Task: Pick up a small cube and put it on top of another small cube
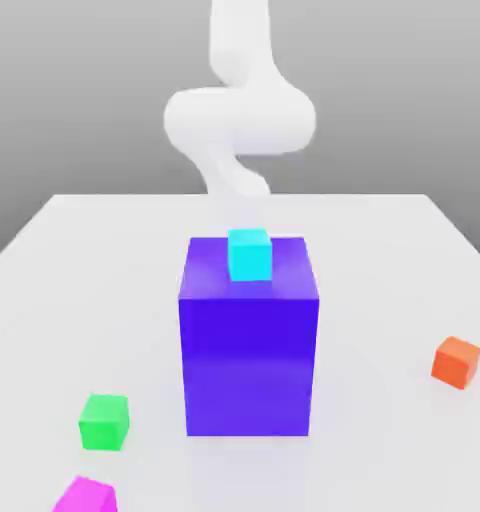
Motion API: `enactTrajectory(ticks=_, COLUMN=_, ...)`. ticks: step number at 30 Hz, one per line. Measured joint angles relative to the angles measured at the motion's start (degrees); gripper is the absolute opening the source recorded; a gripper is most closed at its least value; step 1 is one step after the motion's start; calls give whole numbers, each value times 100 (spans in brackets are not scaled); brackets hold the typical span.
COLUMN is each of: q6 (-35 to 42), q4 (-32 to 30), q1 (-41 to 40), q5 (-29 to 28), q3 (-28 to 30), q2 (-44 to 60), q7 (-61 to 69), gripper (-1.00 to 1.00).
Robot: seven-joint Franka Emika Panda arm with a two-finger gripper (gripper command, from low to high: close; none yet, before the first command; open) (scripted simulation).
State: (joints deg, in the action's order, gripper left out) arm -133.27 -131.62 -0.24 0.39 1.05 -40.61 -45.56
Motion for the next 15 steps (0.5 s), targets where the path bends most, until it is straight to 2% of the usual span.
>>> enactTrajectory(ticks=15, q6=-897, q4=95, q1=-185, q5=375, q3=643, q2=3149, q7=267, gripper=0)
